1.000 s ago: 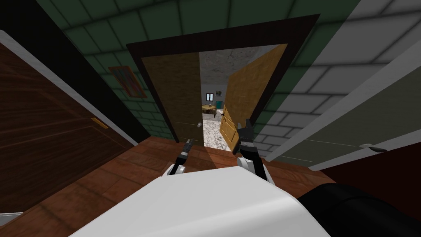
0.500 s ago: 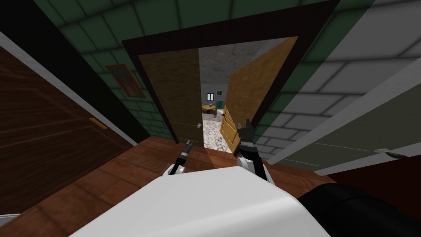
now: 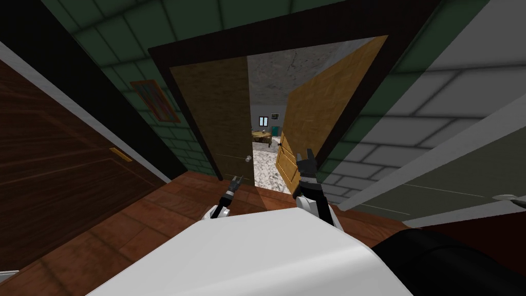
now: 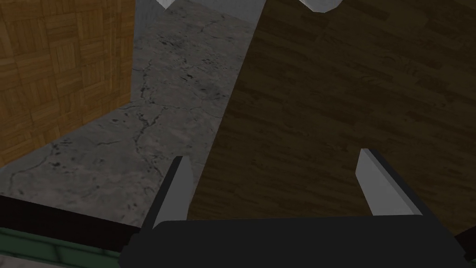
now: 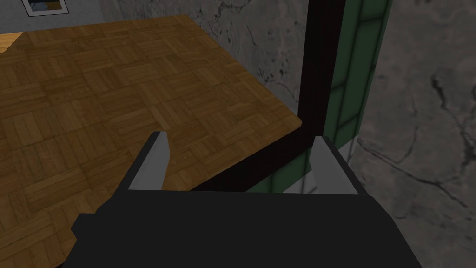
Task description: Push the door open
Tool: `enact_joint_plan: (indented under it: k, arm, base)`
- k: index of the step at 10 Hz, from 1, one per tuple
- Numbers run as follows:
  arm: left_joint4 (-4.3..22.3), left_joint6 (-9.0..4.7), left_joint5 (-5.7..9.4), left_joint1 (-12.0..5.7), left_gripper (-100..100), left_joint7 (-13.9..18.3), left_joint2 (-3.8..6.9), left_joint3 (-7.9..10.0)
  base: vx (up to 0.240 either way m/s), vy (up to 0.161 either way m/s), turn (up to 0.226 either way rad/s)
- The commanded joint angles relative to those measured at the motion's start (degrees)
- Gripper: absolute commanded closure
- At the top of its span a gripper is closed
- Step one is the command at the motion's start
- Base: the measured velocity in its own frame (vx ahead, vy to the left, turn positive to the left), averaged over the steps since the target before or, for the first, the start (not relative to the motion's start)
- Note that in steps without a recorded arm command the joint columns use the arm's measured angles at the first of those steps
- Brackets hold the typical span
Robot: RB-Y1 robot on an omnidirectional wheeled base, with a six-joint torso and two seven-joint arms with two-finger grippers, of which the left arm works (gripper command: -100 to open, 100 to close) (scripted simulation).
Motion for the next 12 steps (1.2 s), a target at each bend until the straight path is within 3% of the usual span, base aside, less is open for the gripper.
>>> enact_joint_plan:
  k: [1, 2, 3, 12]
  arm:
    - [2.86, -0.83, 0.22, -1.24, -100, -1.87, 0.32, -0.56]
    - [4.59, -1.35, 0.35, -1.98, -100, -2.92, 0.52, -0.90]
    - [4.59, -1.35, 0.35, -1.98, -100, -2.92, 0.52, -0.90]
    - [16.87, -5.25, 1.34, -7.47, -100, -10.81, 1.96, -3.44]
  base:
    - [0.106, -0.033, 0.020]
    - [0.102, -0.017, 0.022]
    - [0.062, -0.017, 0.009]
    - [0.087, -0.026, 0.019]
